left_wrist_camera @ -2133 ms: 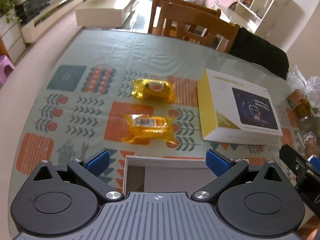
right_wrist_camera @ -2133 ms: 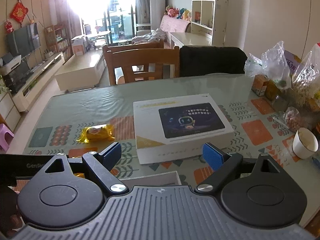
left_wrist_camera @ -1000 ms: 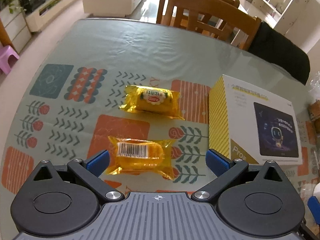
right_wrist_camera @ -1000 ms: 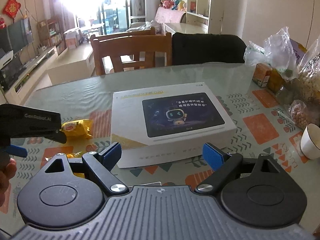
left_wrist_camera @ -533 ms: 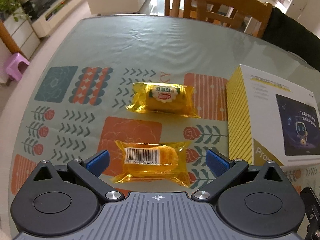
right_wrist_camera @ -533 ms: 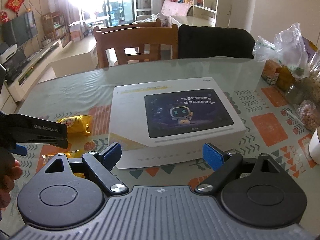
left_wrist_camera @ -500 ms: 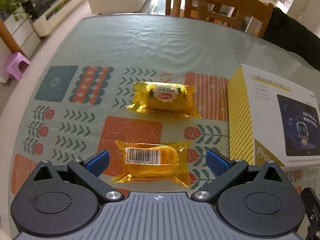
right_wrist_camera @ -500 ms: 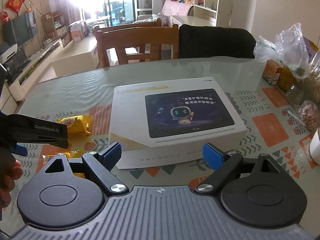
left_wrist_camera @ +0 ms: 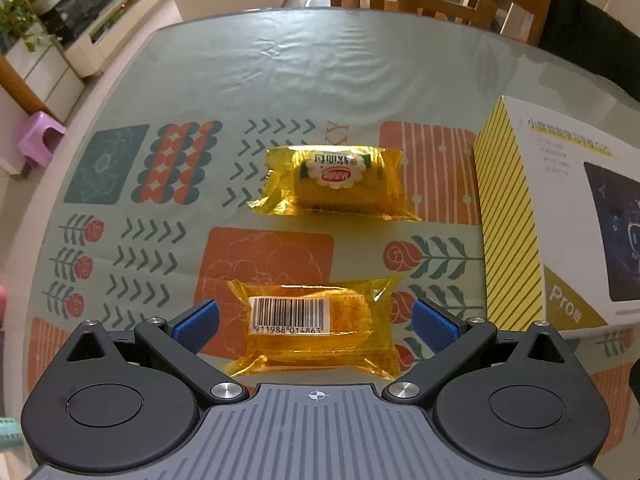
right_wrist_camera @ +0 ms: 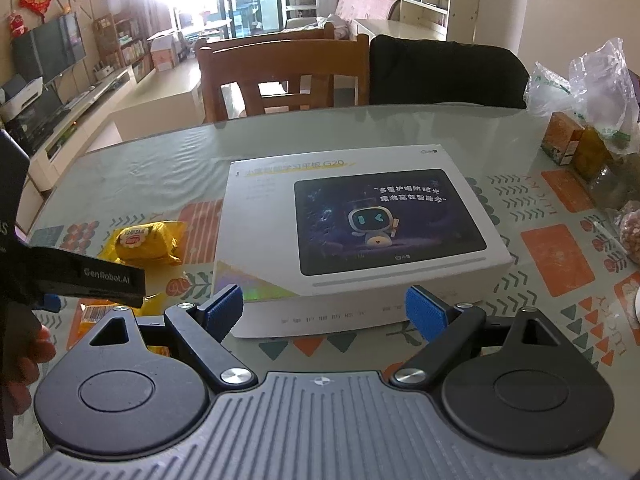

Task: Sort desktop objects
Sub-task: 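Move the left tool over the white box toward the barcoded yellow bun, then close the left gripper on the barcoded yellow bun and lift it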

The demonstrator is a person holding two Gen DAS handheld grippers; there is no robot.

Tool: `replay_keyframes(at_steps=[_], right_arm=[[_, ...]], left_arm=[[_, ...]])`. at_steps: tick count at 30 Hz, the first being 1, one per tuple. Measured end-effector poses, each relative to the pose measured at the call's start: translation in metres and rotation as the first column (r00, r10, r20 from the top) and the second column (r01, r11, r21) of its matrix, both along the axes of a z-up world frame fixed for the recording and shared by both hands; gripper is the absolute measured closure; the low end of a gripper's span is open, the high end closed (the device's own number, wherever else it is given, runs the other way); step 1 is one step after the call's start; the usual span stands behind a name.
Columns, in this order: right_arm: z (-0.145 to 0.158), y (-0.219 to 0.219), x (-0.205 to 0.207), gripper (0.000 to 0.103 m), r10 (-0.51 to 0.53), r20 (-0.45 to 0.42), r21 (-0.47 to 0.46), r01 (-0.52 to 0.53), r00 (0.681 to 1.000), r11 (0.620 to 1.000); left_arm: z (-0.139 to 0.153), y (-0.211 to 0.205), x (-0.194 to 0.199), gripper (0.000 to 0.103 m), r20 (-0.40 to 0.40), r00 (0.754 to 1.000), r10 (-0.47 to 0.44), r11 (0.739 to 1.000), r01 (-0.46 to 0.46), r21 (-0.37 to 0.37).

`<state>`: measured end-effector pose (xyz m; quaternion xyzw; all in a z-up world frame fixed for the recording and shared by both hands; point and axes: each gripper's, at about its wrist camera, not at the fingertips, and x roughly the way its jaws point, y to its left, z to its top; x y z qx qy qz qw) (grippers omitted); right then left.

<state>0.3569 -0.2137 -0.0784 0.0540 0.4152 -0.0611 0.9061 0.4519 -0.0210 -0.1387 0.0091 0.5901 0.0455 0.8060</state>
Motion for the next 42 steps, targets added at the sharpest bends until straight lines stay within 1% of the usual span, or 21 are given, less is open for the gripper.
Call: replay_keyframes(at_steps=[7, 16, 29, 36, 38, 39, 40, 42], right_arm=[[-0.004, 0.001, 0.006, 0.0, 0.004, -0.009, 0.006, -0.004, 1.0, 1.0], [-0.009, 0.004, 0.012, 0.0, 0.015, -0.023, 0.008, -0.014, 1.0, 1.0], [-0.014, 0.009, 0.018, 0.0, 0.034, -0.04, 0.009, -0.033, 0.999, 0.999], [-0.016, 0.011, 0.018, 0.0, 0.042, -0.046, 0.008, -0.041, 0.998, 0.999], [-0.016, 0.011, 0.018, 0.0, 0.043, -0.046, 0.008, -0.043, 0.998, 0.999], [-0.016, 0.011, 0.018, 0.0, 0.043, -0.046, 0.008, -0.043, 0.998, 0.999], [-0.016, 0.011, 0.018, 0.0, 0.043, -0.046, 0.008, -0.042, 0.998, 0.999], [-0.014, 0.011, 0.017, 0.0, 0.044, -0.043, 0.009, -0.043, 0.998, 0.999]], left_arm=[[-0.014, -0.001, 0.004, 0.0, -0.031, 1.0, -0.003, 1.0, 0.003, 0.01], [-0.031, 0.003, 0.006, 0.0, -0.075, 0.997, 0.02, 1.0, -0.02, 0.007], [-0.049, 0.004, 0.009, 0.0, -0.113, 0.993, 0.031, 1.0, -0.03, 0.007], [-0.048, 0.001, 0.011, 0.0, -0.098, 0.995, 0.022, 1.0, -0.022, 0.006], [-0.048, 0.0, 0.01, 0.003, -0.091, 0.996, 0.014, 1.0, -0.014, 0.008], [-0.046, -0.001, 0.009, 0.009, -0.086, 0.996, 0.01, 1.0, -0.009, 0.007], [-0.045, -0.002, 0.008, 0.011, -0.08, 0.997, 0.006, 1.0, -0.005, 0.007], [-0.042, -0.003, 0.007, 0.02, -0.075, 0.997, -0.001, 1.0, 0.002, 0.006]])
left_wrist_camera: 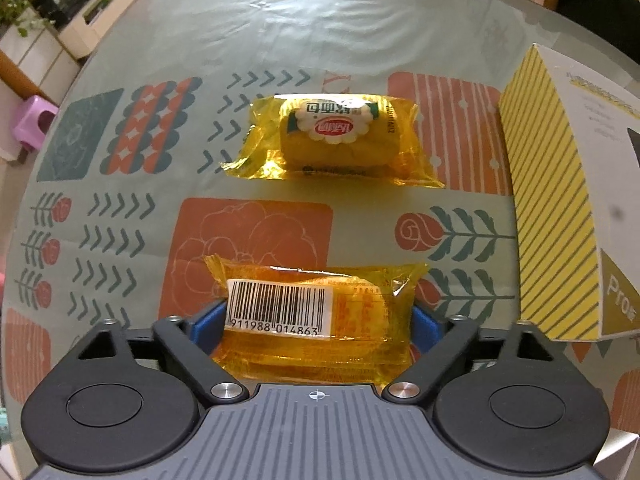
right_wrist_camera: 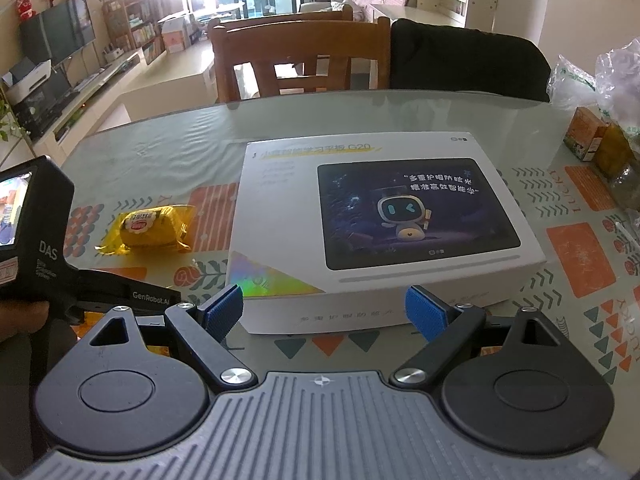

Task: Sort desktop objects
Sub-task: 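Close the left gripper on the barcoded yellow bun and lift it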

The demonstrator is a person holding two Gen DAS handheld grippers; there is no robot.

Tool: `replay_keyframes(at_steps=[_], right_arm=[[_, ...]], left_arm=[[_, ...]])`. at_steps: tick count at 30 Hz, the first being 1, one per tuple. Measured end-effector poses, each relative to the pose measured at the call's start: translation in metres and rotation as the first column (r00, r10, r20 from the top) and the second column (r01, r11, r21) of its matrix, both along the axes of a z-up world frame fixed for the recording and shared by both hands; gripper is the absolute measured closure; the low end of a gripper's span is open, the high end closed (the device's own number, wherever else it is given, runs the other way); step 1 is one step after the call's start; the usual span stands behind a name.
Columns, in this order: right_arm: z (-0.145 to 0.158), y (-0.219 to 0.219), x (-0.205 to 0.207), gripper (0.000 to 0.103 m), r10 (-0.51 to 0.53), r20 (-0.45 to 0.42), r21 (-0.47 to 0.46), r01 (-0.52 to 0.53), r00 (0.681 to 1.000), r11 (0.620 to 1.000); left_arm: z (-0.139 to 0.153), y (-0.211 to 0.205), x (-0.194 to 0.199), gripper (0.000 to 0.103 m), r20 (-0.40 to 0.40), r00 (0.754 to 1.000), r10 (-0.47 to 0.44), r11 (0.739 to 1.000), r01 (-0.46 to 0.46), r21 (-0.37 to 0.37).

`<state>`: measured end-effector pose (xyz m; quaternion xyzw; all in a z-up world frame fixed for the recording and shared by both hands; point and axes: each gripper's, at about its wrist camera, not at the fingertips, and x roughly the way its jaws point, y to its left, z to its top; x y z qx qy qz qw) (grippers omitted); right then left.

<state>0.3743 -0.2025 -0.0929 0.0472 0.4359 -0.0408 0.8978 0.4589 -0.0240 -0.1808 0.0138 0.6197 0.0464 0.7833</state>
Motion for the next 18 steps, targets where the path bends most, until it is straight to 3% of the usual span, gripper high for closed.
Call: replay_keyframes(at_steps=[6, 18], right_arm=[[0.004, 0.001, -0.002, 0.0, 0.003, 0.009, 0.004, -0.003, 1.0, 1.0], [0.018, 0.006, -0.01, 0.0, 0.02, 0.045, 0.014, -0.021, 0.999, 1.0]], left_arm=[[0.009, 0.002, -0.003, 0.033, 0.003, 1.0, -0.002, 1.0, 0.002, -0.013], [0.036, 0.01, -0.015, 0.037, 0.058, 0.998, 0.009, 0.999, -0.007, -0.034]])
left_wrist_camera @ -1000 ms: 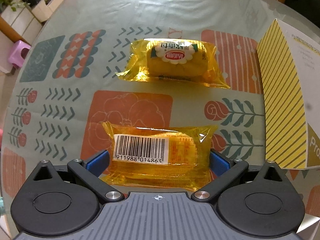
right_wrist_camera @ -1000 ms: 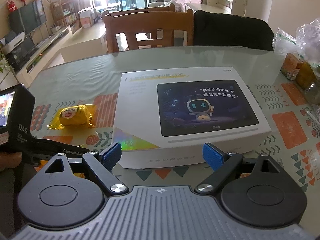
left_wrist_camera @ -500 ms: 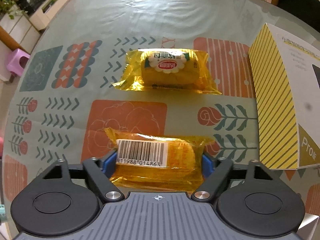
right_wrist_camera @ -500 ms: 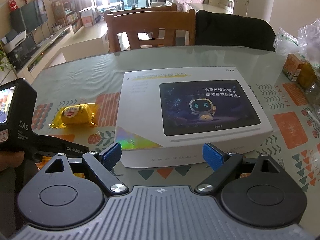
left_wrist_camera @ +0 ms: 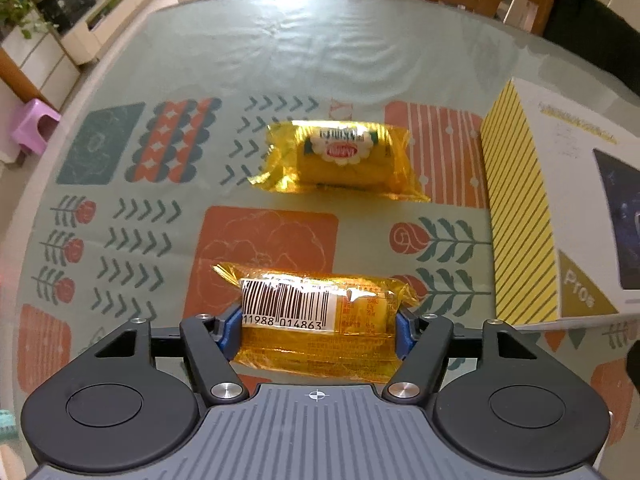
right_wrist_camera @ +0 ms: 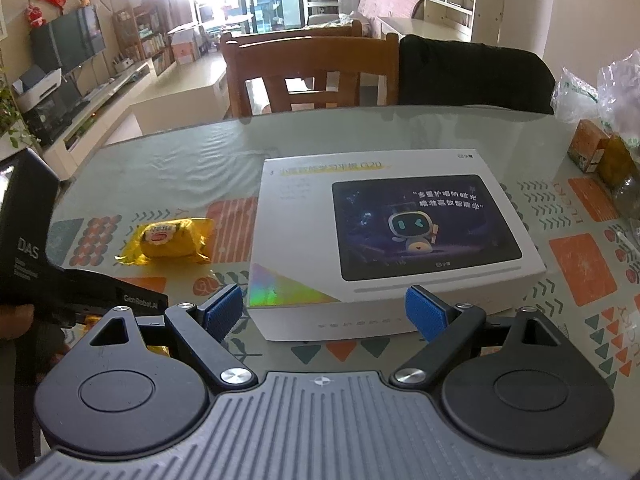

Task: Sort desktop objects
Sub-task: 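Close the left gripper on the barcoded yellow bun and lift it, then carry the barcoded bun with the left gripper into the white box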

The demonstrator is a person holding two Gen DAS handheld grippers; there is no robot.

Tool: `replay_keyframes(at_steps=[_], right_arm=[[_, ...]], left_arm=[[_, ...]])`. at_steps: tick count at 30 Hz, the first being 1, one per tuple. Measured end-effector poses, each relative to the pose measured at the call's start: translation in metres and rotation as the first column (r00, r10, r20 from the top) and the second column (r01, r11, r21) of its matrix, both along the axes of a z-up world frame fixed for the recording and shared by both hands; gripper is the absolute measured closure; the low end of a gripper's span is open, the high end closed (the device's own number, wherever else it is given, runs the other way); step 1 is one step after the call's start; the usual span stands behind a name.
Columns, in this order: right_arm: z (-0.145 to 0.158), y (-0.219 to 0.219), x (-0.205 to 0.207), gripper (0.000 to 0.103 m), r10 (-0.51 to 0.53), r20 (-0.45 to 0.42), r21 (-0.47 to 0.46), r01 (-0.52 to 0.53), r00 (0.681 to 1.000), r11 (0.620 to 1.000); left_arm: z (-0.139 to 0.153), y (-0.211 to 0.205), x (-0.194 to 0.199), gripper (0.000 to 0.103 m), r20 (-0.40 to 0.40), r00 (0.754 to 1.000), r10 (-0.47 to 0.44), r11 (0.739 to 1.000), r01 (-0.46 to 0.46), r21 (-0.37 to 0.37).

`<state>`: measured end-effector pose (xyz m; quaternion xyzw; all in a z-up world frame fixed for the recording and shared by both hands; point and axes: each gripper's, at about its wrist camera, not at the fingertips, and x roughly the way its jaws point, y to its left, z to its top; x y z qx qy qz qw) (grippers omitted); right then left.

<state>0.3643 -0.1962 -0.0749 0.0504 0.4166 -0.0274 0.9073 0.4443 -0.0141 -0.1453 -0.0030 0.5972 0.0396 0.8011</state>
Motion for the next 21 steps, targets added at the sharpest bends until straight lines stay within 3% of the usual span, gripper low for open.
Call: replay_keyframes(at_steps=[11, 21], right_arm=[[0.018, 0.009, -0.016, 0.0, 0.013, 0.048, 0.013, -0.013, 0.999, 1.0], [0.043, 0.031, -0.059, 0.0, 0.008, 0.102, 0.002, -0.008, 0.995, 1.0]], left_arm=[[0.045, 0.012, -0.031, 0.037, 0.069, 0.997, 0.016, 1.0, -0.016, -0.003], [0.084, 0.027, -0.078, 0.037, 0.132, 0.991, 0.0, 0.999, 0.005, -0.038]])
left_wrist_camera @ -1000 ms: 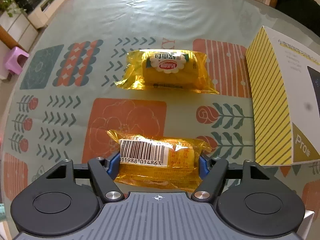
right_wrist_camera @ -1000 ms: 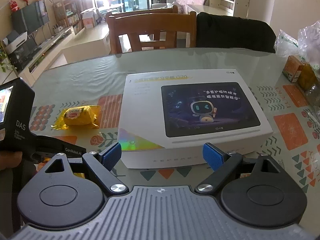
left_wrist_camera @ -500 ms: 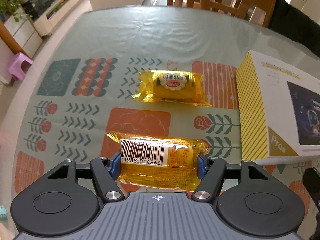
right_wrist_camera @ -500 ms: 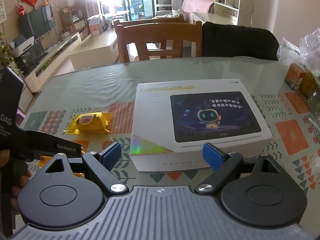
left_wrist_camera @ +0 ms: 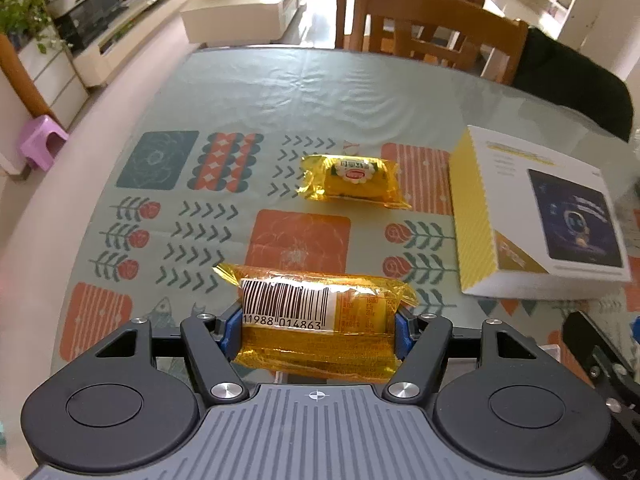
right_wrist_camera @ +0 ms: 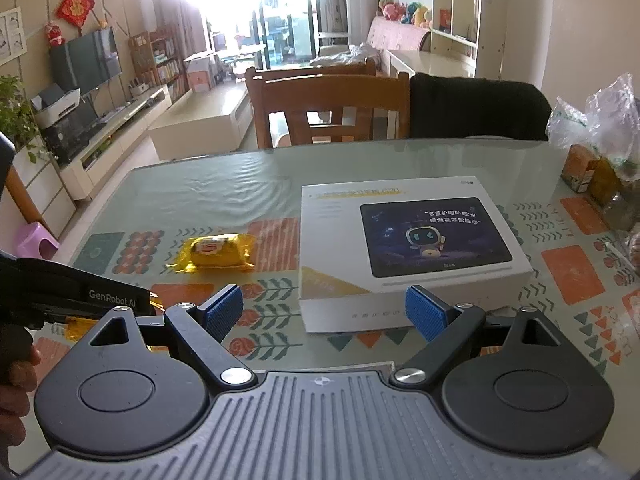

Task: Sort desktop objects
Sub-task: 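Carry the barcoded bun with the left gripper into the white box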

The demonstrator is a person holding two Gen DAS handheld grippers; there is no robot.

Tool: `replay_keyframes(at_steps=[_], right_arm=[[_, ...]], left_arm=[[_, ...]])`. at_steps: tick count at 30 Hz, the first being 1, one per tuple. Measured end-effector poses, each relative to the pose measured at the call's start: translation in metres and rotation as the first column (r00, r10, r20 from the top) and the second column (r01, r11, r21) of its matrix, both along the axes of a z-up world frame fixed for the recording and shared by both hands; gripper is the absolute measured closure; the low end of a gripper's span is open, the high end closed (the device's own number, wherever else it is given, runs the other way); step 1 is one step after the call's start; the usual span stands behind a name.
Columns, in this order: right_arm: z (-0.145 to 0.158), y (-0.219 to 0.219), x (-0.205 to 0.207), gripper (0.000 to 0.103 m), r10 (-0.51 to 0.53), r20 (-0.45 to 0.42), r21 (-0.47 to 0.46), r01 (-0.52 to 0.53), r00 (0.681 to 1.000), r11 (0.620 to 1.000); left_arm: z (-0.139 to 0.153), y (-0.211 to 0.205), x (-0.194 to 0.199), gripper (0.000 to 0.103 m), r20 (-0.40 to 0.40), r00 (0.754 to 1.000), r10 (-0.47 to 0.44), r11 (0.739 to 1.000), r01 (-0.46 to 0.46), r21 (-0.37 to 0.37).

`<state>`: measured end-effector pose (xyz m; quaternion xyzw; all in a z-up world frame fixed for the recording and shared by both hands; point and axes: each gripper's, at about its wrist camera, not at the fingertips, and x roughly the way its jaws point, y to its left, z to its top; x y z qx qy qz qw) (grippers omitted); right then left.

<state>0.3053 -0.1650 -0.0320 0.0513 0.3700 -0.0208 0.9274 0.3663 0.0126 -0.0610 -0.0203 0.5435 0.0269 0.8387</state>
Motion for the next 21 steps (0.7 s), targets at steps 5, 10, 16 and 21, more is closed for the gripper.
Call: replay_keyframes(at_steps=[5, 10, 16, 21], right_arm=[[0.012, 0.015, -0.028, 0.0, -0.025, 0.024, -0.008, 0.025, 0.999, 1.0], [0.013, 0.025, -0.058, 0.0, -0.066, 0.02, -0.012, 0.066, 0.998, 0.998], [0.013, 0.035, -0.092, 0.0, -0.115, 0.01, -0.015, 0.115, 0.993, 0.993], [0.017, 0.032, -0.104, 0.0, -0.133, 0.016, -0.017, 0.133, 0.991, 0.991]], left_arm=[[0.015, 0.007, -0.027, 0.037, 0.032, 0.999, -0.033, 0.999, 0.034, -0.014], [0.018, 0.016, -0.053, 0.037, 0.037, 0.997, -0.073, 0.997, 0.074, -0.029], [0.011, 0.015, -0.082, 0.037, 0.019, 0.991, -0.13, 0.991, 0.131, -0.04], [0.009, 0.012, -0.102, 0.037, -0.002, 0.988, -0.156, 0.987, 0.156, -0.046]])
